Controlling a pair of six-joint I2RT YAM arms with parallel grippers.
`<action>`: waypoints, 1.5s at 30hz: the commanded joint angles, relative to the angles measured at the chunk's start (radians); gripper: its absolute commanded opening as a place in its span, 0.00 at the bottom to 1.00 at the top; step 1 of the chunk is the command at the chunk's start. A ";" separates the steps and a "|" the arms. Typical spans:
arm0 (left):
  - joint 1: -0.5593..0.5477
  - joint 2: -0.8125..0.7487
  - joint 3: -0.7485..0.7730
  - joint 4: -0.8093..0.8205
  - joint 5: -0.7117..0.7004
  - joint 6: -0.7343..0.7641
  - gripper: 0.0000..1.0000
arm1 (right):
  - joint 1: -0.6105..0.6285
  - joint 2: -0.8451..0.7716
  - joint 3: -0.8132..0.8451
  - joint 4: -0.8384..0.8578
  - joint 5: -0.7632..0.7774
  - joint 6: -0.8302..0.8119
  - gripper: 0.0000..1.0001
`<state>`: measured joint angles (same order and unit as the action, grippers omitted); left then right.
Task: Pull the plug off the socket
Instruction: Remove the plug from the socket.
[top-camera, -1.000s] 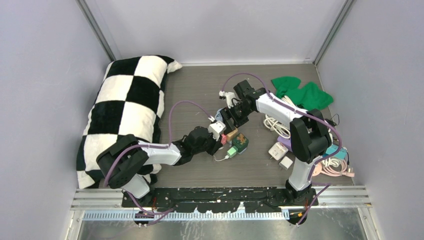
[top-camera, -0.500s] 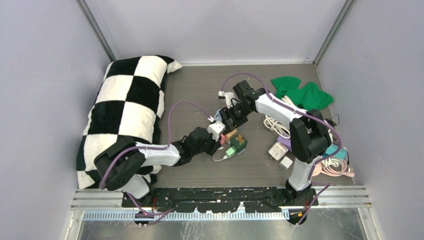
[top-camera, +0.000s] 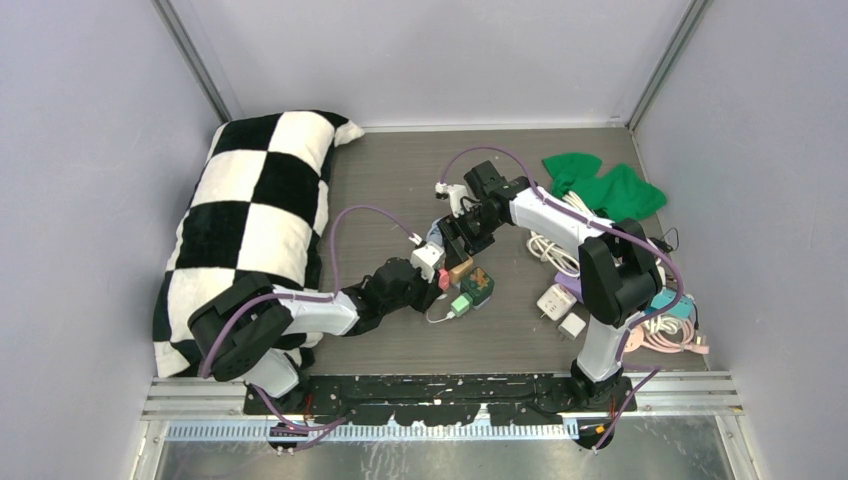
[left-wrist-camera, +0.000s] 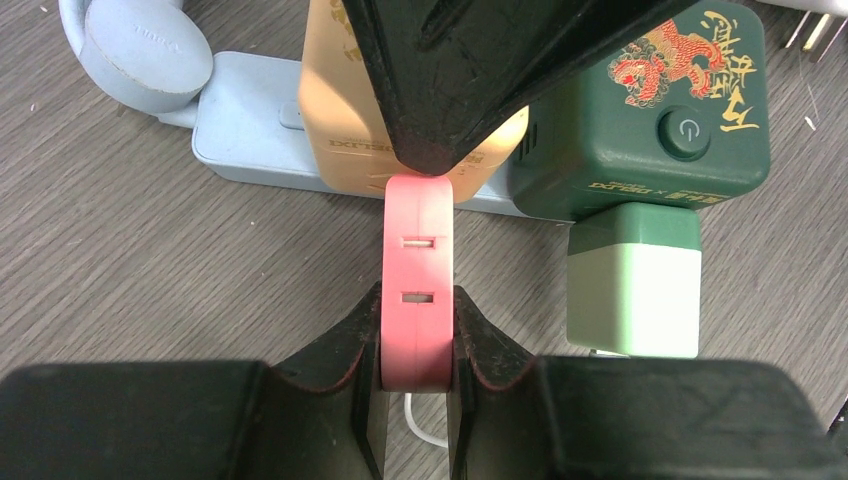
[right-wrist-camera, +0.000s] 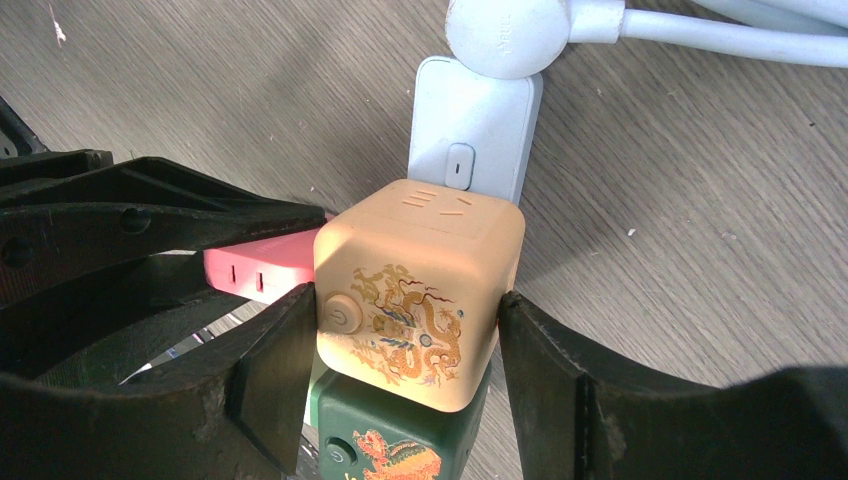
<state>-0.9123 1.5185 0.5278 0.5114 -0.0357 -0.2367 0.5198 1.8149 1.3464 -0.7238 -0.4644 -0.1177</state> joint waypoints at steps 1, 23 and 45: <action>0.008 -0.058 0.068 -0.036 -0.069 -0.011 0.00 | 0.003 0.013 -0.006 -0.008 0.052 -0.022 0.22; 0.008 -0.092 0.144 -0.186 -0.032 0.056 0.00 | 0.010 0.030 0.003 -0.020 0.054 -0.026 0.21; 0.009 -0.102 0.199 -0.275 -0.011 0.024 0.00 | 0.016 0.036 0.004 -0.025 0.060 -0.029 0.21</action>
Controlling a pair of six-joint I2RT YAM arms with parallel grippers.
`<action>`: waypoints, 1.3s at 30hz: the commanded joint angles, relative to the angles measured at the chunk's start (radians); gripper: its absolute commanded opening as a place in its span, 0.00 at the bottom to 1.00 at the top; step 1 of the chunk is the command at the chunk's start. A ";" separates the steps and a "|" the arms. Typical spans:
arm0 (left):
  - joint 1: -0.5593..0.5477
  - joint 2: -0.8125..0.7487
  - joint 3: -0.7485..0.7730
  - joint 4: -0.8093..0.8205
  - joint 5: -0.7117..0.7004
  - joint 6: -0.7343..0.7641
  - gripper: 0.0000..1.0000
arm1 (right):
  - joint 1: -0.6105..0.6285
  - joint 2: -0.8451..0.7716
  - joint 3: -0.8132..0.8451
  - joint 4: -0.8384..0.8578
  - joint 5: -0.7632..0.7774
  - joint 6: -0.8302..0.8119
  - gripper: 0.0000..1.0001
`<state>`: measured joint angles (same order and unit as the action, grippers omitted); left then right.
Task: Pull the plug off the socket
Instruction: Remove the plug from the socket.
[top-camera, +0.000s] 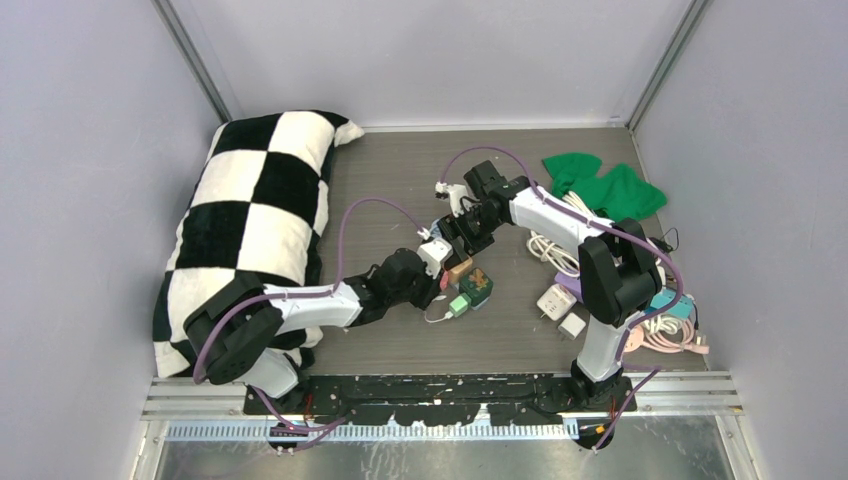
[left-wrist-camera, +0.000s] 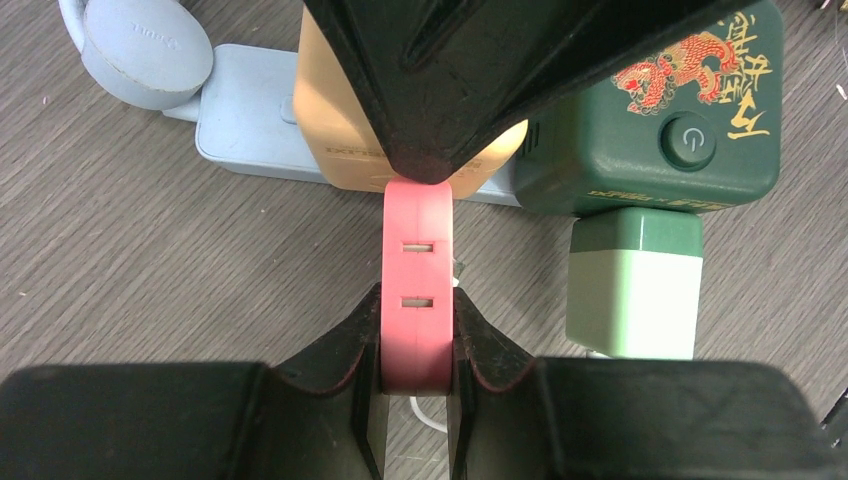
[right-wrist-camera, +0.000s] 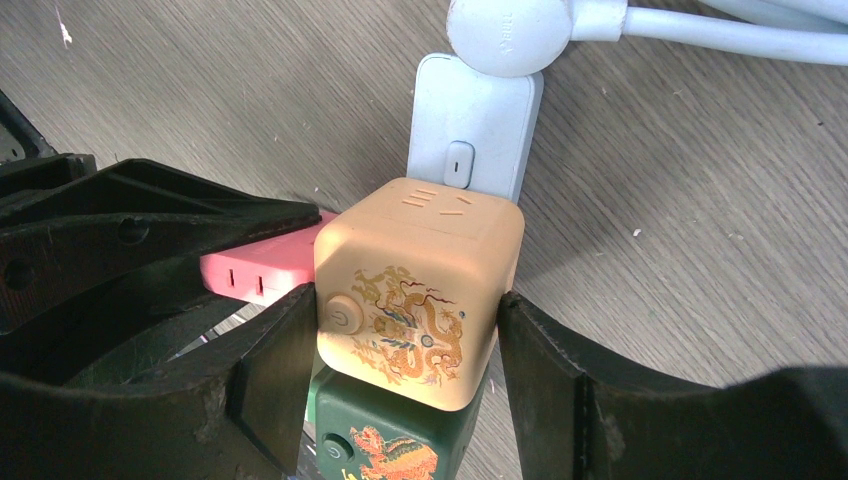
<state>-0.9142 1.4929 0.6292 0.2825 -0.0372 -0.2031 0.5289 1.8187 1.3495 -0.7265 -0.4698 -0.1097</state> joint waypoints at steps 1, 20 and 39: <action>0.011 -0.082 0.104 -0.052 -0.004 -0.011 0.00 | 0.007 0.034 0.001 -0.022 0.067 -0.038 0.21; 0.011 -0.001 -0.038 0.142 0.000 -0.029 0.00 | 0.008 0.034 0.002 -0.026 0.074 -0.042 0.20; 0.011 0.043 -0.056 0.156 0.023 -0.010 0.00 | 0.011 0.052 0.010 -0.034 0.078 -0.044 0.20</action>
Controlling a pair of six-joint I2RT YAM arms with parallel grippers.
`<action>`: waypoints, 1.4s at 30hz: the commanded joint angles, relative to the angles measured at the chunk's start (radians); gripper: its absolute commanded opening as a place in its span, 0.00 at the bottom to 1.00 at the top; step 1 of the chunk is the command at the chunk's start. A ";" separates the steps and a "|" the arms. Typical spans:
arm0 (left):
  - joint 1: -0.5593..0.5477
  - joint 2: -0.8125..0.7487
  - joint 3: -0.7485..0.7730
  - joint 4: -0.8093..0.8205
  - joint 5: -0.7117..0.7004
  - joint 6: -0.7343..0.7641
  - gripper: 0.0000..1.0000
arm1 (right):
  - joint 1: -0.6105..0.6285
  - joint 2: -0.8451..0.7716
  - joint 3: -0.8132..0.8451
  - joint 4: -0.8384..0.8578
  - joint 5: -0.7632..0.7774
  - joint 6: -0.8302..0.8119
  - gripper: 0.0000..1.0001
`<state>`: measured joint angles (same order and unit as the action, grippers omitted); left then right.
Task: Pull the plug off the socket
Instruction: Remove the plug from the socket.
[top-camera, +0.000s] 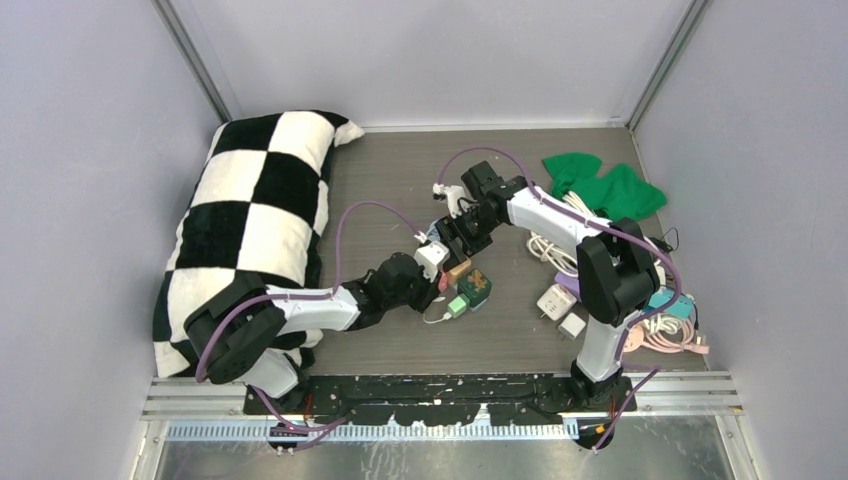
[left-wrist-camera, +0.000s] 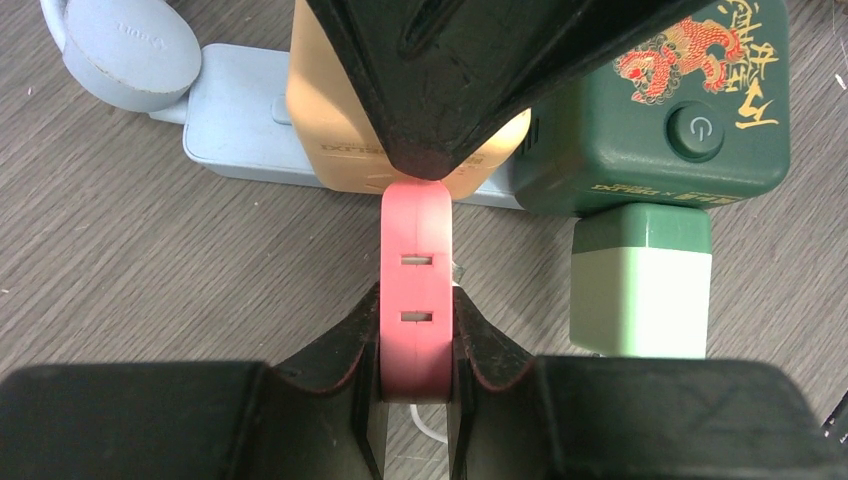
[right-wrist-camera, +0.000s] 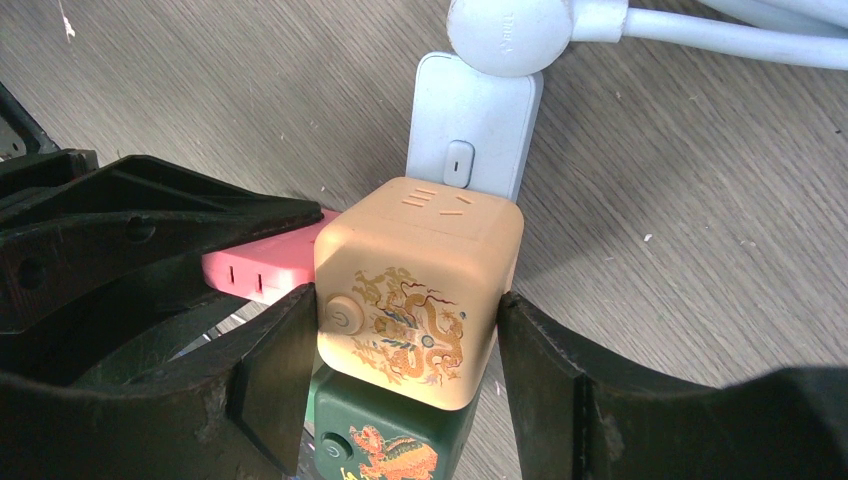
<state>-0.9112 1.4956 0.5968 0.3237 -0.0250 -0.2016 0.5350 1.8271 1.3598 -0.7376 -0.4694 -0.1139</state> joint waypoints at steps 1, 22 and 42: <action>0.008 0.041 -0.026 0.114 0.008 -0.011 0.00 | 0.005 0.044 0.001 -0.023 0.080 -0.041 0.20; 0.008 -0.017 -0.052 0.122 0.004 0.021 0.00 | 0.006 0.037 -0.003 -0.023 0.086 -0.047 0.20; 0.007 -0.093 -0.072 0.092 -0.024 0.030 0.00 | 0.006 0.032 -0.009 -0.024 0.097 -0.049 0.20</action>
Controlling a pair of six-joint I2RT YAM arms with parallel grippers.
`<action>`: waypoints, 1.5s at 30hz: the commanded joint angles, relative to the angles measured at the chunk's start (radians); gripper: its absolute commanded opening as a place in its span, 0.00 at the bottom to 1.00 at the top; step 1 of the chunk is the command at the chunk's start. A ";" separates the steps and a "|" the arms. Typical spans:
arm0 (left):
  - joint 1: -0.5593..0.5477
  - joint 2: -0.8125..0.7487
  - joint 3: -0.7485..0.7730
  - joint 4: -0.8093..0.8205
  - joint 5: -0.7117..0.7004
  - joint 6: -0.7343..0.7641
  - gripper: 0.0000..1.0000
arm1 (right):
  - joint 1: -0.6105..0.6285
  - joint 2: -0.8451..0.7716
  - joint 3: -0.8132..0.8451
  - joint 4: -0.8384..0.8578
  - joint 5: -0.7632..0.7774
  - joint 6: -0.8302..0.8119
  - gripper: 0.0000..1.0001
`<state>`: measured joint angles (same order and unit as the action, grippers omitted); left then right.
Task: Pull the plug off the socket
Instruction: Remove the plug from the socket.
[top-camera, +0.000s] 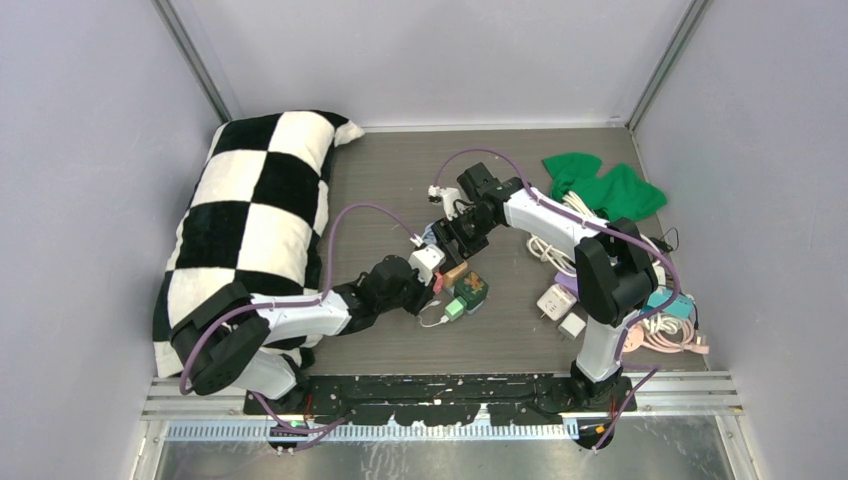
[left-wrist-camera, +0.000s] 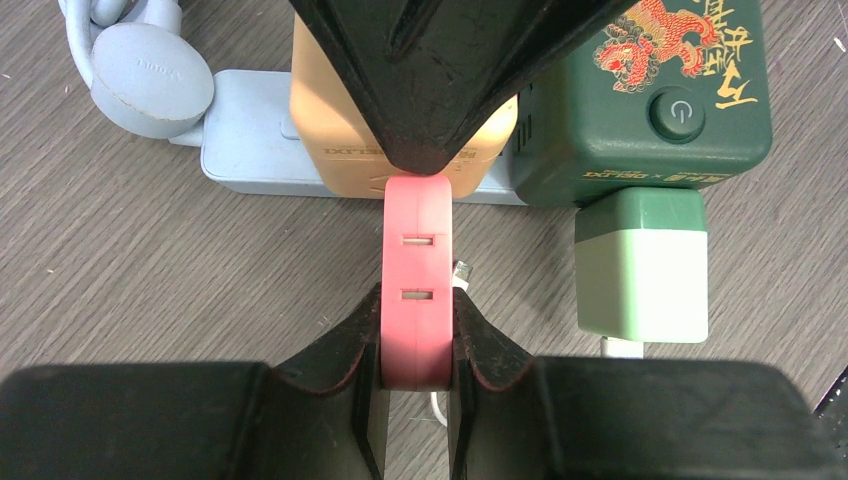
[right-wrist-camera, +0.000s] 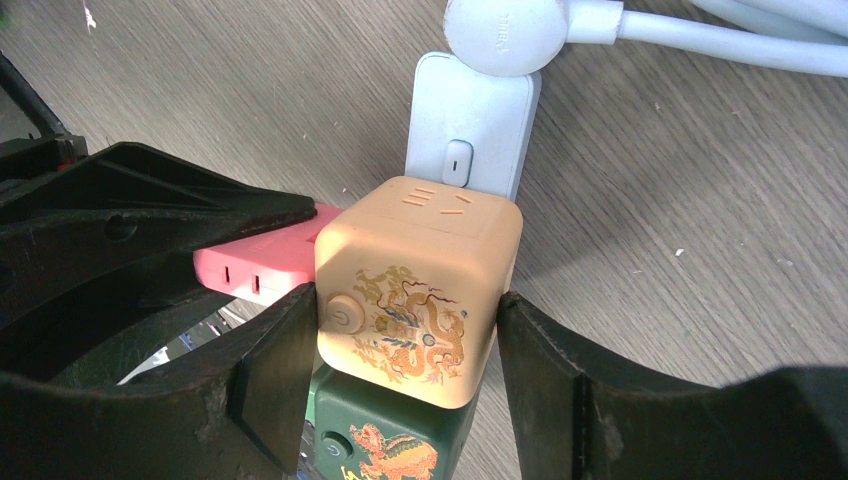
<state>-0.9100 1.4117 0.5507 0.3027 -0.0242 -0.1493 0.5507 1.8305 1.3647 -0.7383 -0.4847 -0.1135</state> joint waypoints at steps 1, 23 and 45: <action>0.006 0.003 -0.035 0.126 -0.025 -0.028 0.00 | -0.010 0.029 -0.014 -0.021 0.112 -0.049 0.20; 0.006 0.005 -0.046 0.134 -0.032 -0.060 0.00 | -0.005 0.042 -0.010 -0.025 0.130 -0.054 0.20; 0.006 -0.024 -0.051 0.104 -0.031 -0.062 0.00 | -0.001 0.059 -0.004 -0.034 0.153 -0.057 0.19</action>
<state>-0.9096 1.3743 0.5350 0.2726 -0.0334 -0.1776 0.5533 1.8370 1.3697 -0.7444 -0.4797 -0.1154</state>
